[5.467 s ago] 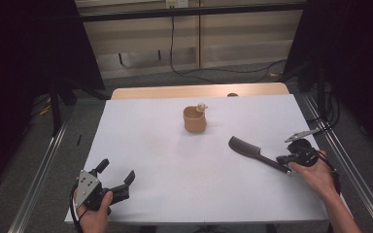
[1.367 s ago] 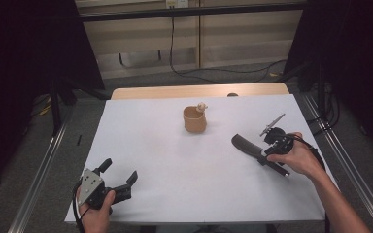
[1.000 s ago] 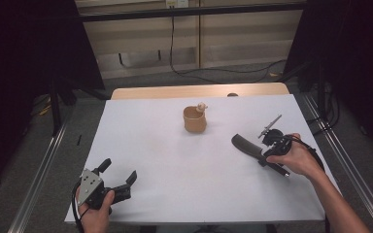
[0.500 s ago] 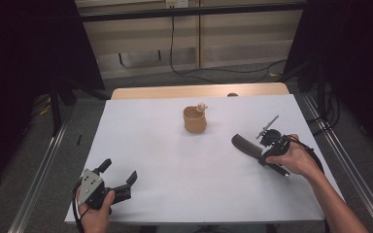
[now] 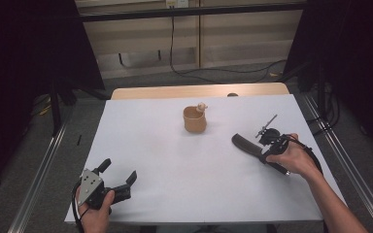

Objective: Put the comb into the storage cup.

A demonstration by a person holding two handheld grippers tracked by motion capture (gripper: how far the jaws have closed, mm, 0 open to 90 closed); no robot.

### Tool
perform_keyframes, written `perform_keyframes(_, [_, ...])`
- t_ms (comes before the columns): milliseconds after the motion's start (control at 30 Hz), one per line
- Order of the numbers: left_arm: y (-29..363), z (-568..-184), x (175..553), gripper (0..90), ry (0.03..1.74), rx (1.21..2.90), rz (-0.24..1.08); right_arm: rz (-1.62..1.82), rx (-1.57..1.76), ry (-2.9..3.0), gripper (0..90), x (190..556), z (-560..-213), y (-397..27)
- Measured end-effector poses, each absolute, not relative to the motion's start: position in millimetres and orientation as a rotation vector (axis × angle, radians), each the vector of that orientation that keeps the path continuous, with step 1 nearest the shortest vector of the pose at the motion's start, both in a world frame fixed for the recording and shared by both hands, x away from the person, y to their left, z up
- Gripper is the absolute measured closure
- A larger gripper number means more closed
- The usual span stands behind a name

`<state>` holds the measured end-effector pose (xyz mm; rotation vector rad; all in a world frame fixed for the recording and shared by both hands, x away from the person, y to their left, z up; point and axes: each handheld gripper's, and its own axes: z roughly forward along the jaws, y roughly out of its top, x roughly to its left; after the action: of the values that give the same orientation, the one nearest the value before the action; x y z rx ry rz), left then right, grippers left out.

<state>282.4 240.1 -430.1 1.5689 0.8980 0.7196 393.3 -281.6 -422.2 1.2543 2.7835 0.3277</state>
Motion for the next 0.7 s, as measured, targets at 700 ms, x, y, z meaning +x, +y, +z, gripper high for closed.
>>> perform_keyframes(700, [240,-431,283,2.8,0.889,1.584,0.717,0.575,1.307,2.649,72.9,388,-406,-297])
